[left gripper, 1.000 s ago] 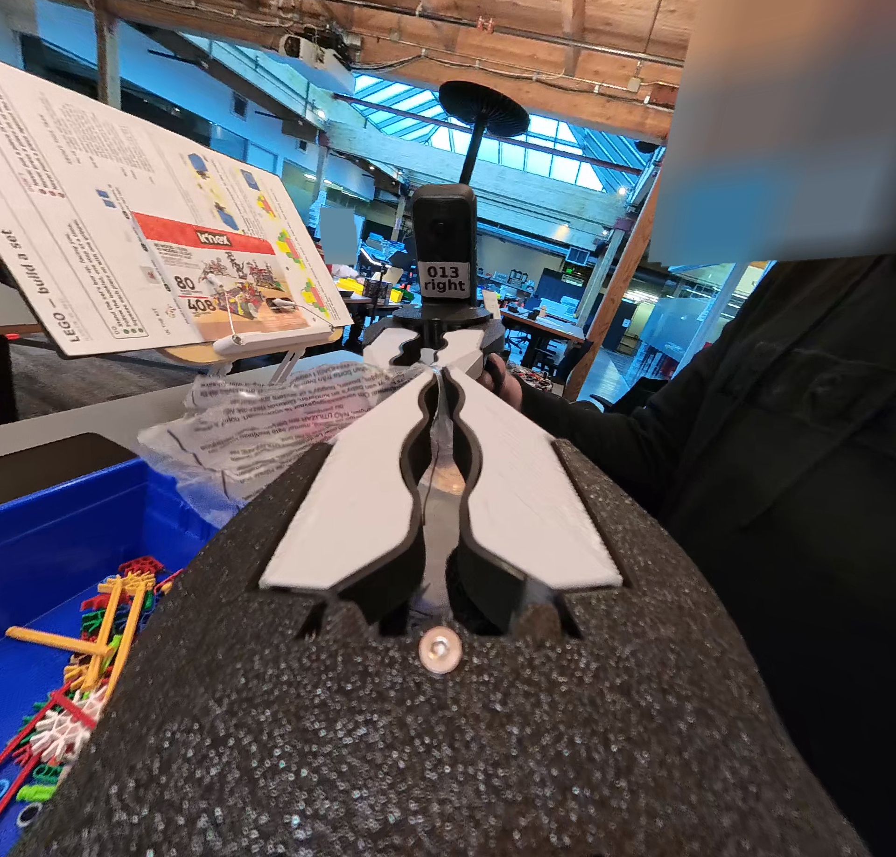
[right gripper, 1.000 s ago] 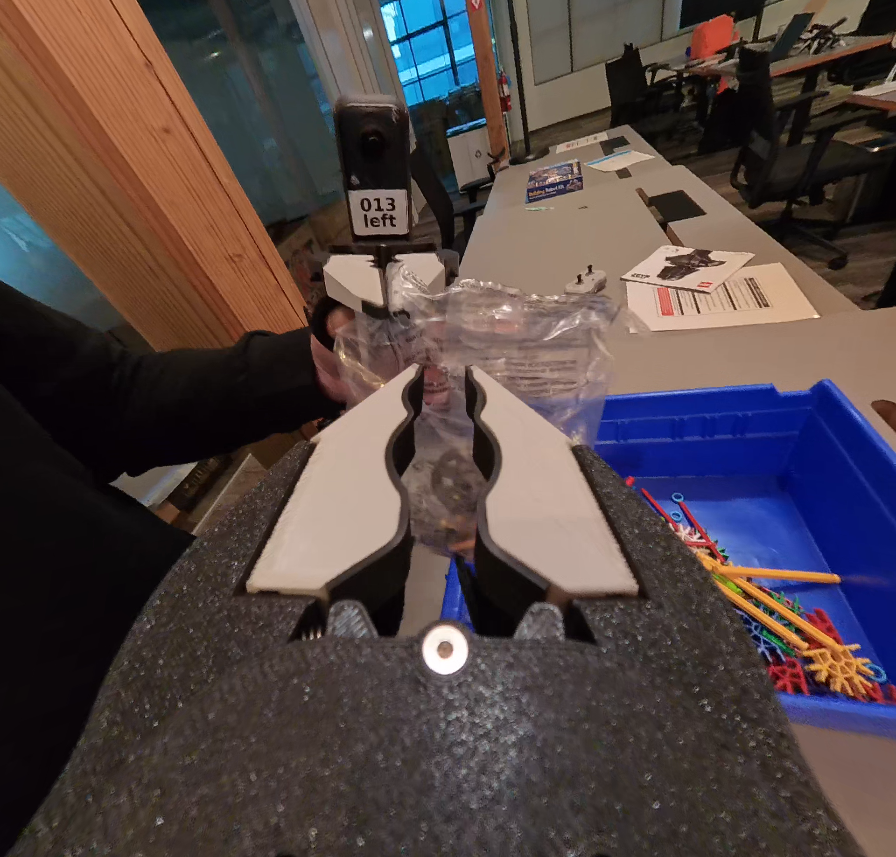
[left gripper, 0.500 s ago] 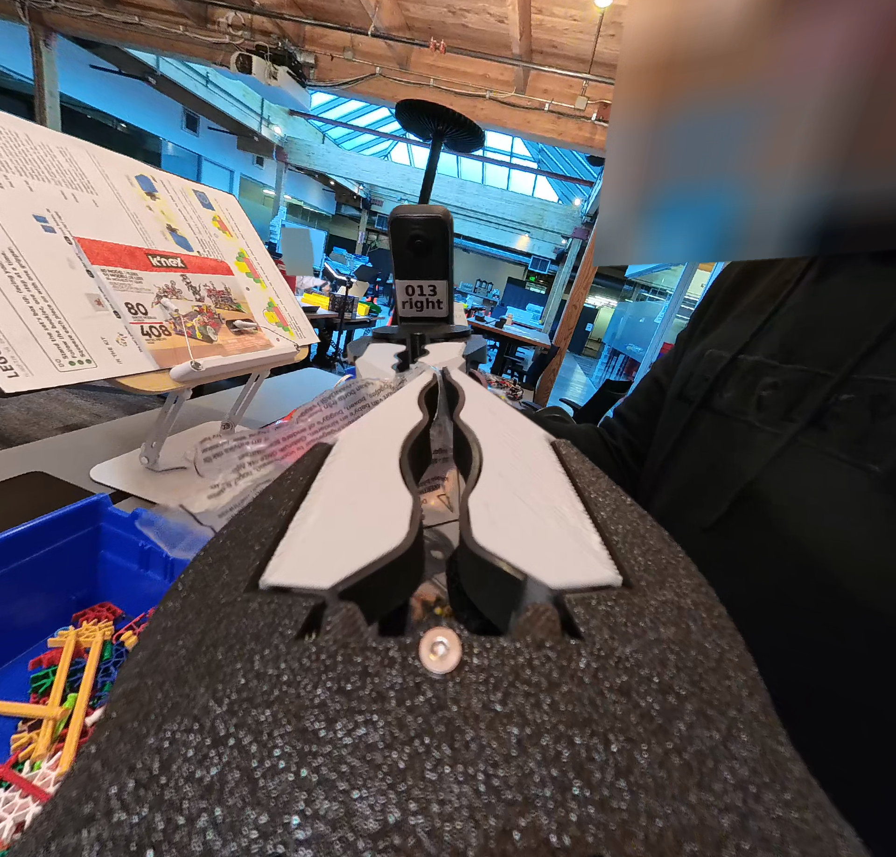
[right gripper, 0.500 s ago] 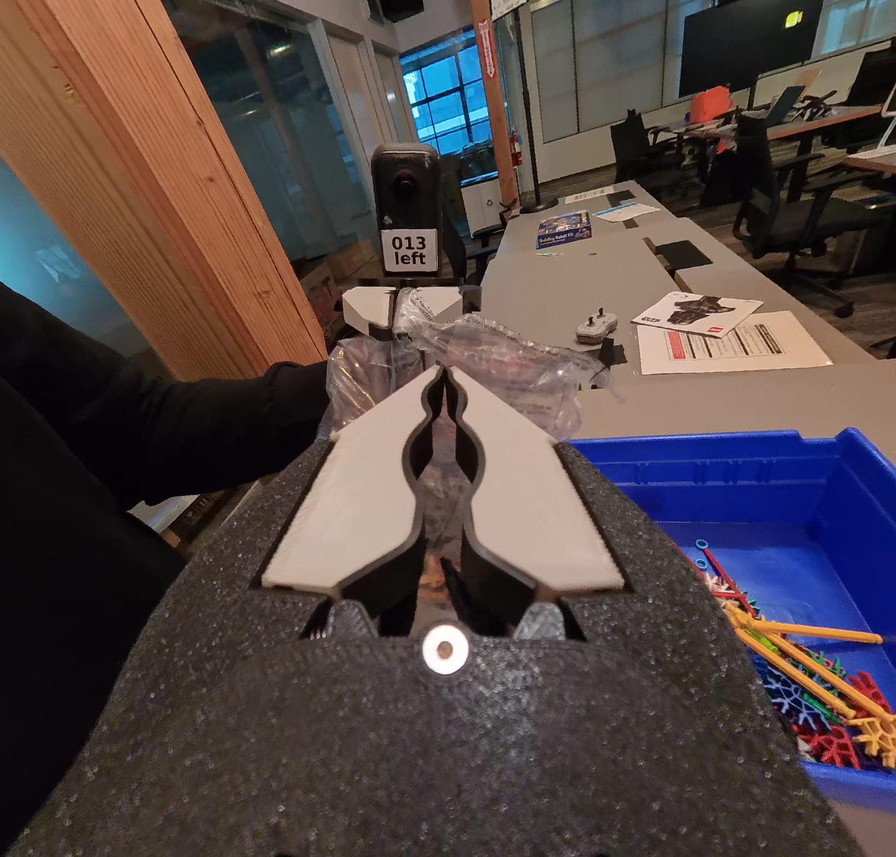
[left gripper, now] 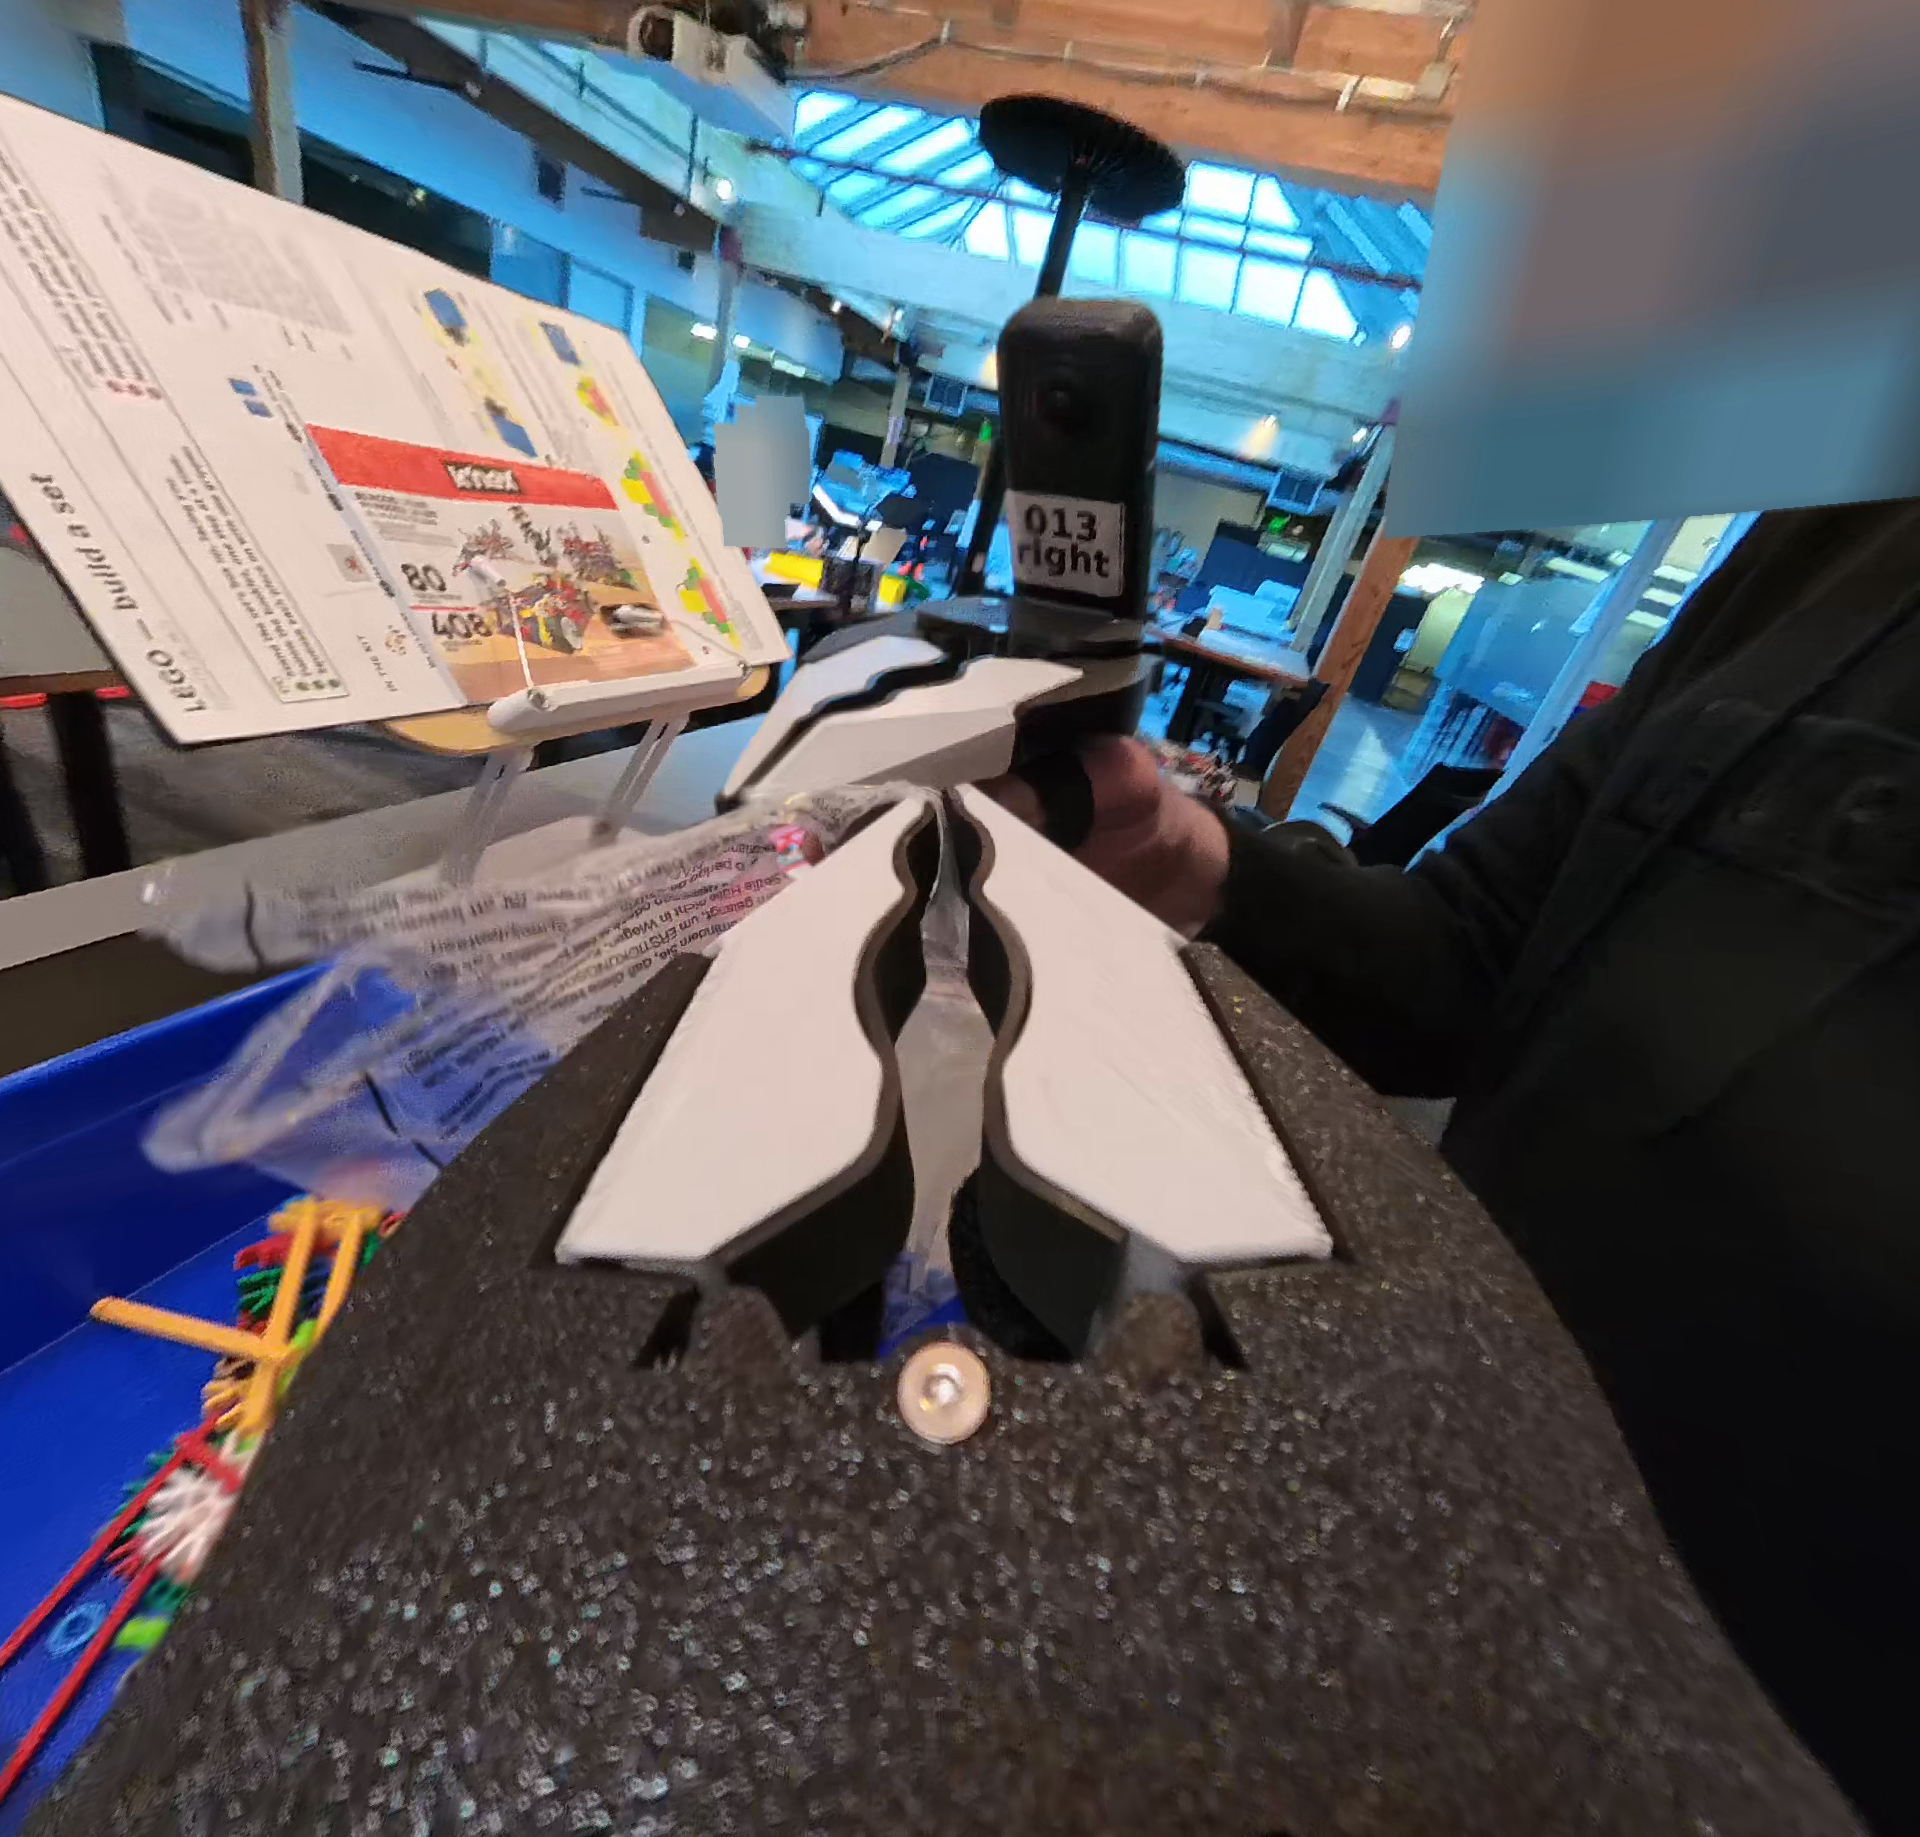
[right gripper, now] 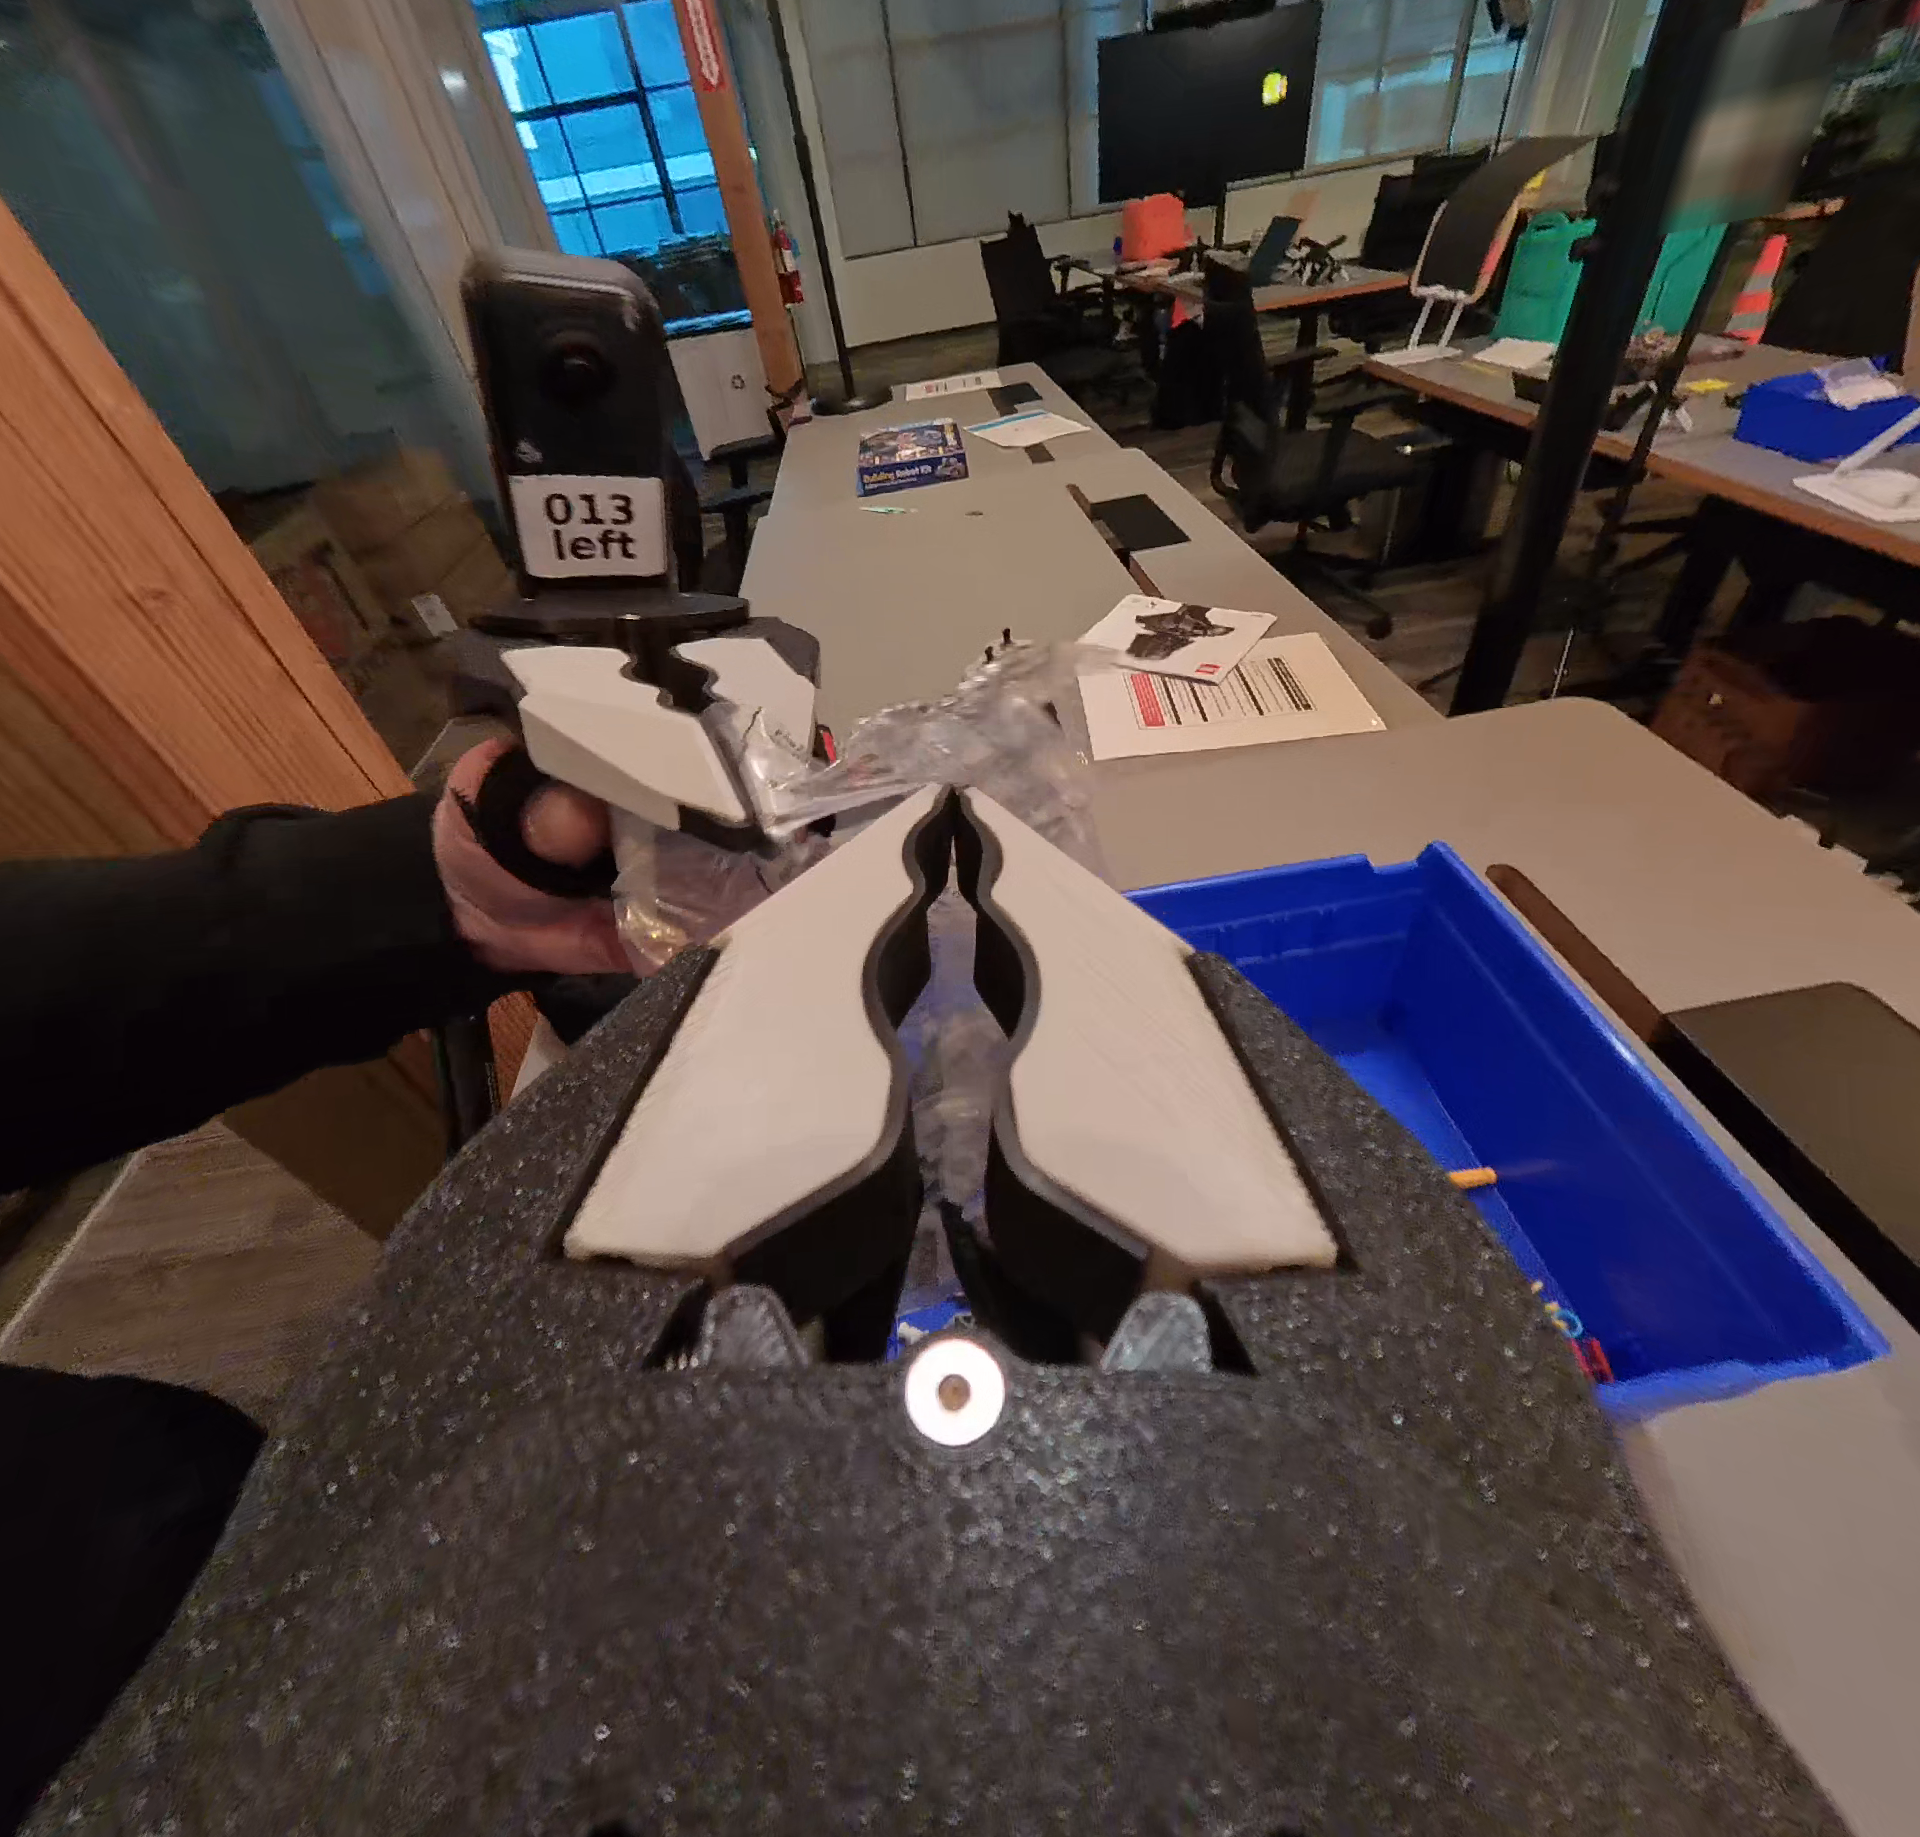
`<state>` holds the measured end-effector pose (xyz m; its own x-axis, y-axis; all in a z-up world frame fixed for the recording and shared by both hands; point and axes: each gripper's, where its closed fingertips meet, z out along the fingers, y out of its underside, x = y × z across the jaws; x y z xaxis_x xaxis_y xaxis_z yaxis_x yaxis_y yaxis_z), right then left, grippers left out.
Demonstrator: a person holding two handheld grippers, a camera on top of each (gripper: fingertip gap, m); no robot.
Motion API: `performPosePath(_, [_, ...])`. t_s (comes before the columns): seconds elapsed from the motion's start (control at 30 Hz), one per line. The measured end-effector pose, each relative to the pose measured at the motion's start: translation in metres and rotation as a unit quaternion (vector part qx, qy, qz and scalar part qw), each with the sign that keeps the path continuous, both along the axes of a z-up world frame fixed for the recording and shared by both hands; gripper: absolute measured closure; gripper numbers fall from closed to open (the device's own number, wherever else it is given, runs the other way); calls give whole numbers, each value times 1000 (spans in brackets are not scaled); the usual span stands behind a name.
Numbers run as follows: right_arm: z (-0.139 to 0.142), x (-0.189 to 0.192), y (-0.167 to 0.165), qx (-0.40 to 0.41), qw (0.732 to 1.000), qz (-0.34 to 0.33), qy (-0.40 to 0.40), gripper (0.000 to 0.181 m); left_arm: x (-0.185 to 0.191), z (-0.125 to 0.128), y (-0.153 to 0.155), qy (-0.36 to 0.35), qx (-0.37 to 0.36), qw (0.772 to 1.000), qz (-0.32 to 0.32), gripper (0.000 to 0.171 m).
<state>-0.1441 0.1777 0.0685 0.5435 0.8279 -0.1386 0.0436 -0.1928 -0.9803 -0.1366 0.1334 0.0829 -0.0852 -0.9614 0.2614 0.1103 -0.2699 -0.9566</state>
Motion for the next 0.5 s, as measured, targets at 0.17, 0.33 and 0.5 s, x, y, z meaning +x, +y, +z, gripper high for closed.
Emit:
performPosePath(0.17, [-13, 0, 10, -35, 999, -13, 7, 181, 3, -11, 0, 32, 4, 999, 16, 171])
performPosePath(0.33, [-28, -2, 25, -55, 998, -34, -6, 181, 9, -21, -5, 57, 12, 998, 20, 171])
performPosePath(0.5, [-46, -6, 38, -65, 996, -43, -33, 181, 10, -32, -1, 79, 12, 996, 38, 171])
